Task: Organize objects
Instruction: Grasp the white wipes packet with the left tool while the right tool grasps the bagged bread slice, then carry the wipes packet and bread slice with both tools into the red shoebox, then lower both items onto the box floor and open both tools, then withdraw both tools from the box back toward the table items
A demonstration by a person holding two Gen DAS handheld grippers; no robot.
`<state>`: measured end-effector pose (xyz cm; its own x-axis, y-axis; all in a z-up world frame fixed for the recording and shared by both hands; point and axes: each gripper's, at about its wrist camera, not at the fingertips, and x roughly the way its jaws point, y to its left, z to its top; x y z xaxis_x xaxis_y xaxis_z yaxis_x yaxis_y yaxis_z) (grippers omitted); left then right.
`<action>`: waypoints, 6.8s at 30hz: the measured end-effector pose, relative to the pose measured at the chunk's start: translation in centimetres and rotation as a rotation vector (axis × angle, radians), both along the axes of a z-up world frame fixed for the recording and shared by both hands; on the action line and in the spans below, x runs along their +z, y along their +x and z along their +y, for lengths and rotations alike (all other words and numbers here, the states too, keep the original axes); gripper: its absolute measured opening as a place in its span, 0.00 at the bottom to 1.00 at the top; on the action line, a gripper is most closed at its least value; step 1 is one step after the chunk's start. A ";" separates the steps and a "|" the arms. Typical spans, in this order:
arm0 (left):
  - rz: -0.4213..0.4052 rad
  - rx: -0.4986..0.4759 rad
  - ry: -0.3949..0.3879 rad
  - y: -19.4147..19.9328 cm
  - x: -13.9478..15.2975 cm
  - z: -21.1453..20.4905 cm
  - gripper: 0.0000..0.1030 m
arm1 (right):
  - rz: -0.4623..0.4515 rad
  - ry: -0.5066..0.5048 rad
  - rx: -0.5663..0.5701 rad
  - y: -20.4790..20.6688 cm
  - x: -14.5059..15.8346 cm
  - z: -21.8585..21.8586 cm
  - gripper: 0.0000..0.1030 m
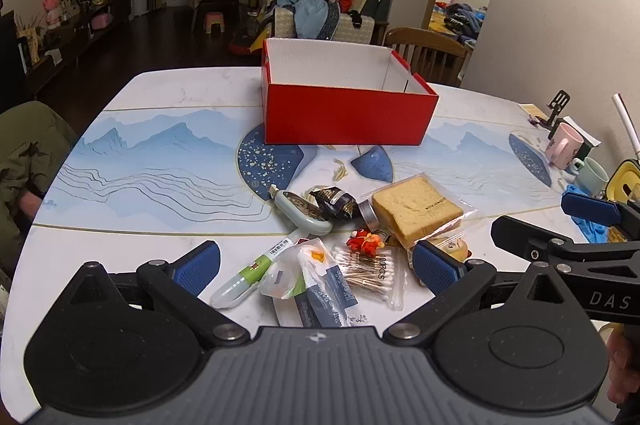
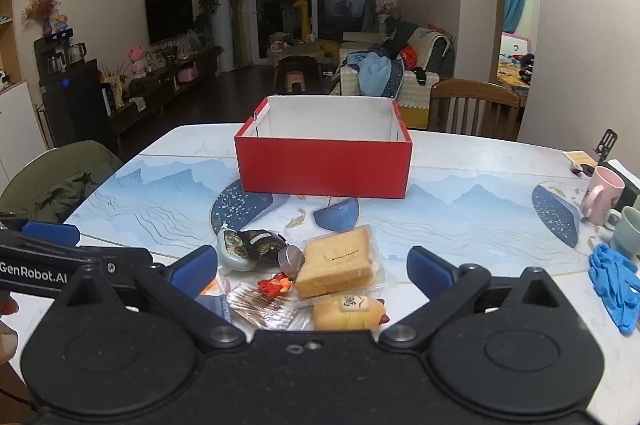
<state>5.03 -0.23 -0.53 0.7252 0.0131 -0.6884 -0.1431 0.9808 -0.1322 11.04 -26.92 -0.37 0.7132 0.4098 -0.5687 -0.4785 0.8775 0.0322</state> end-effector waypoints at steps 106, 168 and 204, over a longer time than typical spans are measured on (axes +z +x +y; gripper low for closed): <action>0.110 -0.067 -0.027 21.0 3.4 1.9 0.35 | 0.194 -0.053 0.173 23.5 3.2 3.3 0.75; 0.469 -0.114 0.101 44.1 -8.0 4.1 0.54 | 0.247 -0.294 0.255 36.3 -7.4 12.9 0.83; 0.130 -0.064 0.043 25.8 3.8 1.4 0.64 | 0.125 -0.050 0.353 24.0 3.3 4.2 0.89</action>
